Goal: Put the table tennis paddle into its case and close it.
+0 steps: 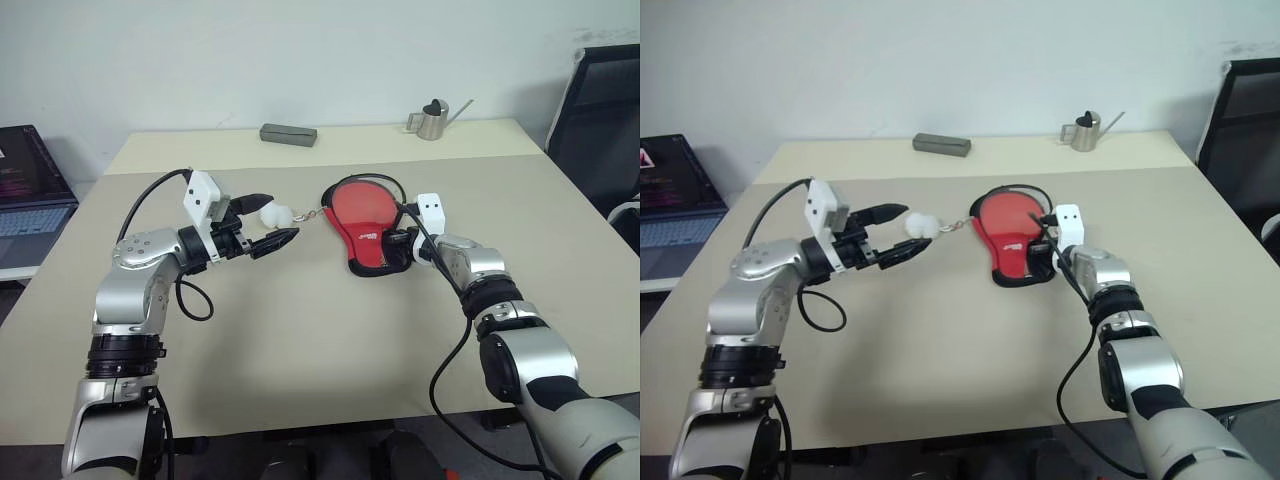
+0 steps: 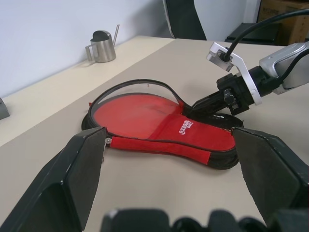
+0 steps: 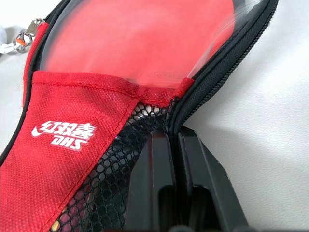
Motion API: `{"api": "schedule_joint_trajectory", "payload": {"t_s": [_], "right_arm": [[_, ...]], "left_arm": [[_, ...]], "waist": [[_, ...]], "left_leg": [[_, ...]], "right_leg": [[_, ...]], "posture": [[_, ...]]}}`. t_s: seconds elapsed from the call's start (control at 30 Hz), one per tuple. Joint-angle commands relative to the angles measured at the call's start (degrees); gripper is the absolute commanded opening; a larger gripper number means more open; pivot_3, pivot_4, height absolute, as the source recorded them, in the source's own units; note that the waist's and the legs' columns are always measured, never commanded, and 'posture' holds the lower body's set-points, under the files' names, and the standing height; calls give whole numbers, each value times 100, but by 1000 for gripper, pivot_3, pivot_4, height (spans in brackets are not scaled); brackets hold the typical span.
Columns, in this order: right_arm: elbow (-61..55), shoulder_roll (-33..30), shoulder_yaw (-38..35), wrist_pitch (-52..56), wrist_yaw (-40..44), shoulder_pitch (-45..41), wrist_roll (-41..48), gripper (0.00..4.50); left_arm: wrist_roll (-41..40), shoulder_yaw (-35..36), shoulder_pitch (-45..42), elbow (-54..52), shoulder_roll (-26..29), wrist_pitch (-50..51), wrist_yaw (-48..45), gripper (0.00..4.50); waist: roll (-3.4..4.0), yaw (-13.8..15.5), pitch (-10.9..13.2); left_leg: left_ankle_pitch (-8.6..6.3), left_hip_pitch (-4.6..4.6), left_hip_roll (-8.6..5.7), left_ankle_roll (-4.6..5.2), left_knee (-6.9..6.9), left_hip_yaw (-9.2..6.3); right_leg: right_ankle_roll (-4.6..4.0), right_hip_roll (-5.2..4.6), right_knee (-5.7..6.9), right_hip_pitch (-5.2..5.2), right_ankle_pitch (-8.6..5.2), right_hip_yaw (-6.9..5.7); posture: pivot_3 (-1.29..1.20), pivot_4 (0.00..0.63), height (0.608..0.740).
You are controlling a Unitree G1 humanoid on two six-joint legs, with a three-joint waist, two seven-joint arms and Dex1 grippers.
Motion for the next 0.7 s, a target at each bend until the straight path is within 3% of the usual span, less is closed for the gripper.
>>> {"api": "schedule_joint_trajectory", "payload": {"t_s": [0.03, 0.23, 0.7], "right_arm": [[-82, 59, -85, 302, -169, 47, 10, 26], [-628, 152, -209, 766, -298, -4, 145, 26], [-2840, 232, -230, 2416, -437, 611, 474, 26]], "left_arm": [[-226, 196, 147, -305, 252, 43, -113, 4500], [-432, 292, 477, -377, 709, 204, -364, 4500], [-1054, 406, 1087, -1015, 1181, 828, -681, 4500]], "waist": [[0, -3, 0], [1, -4, 0], [2, -7, 1]], "left_leg": [[0, 0, 1, 0, 0, 0], [-1, -1, 1, 1, -3, -1], [-2, -17, 4, 3, -9, 1]], "right_leg": [[0, 0, 0, 0, 0, 0], [0, 1, -1, -3, 0, 0], [0, 1, -4, -24, 0, 4]], "posture": [[0, 150, 740], [0, 150, 740], [0, 150, 740]]}}
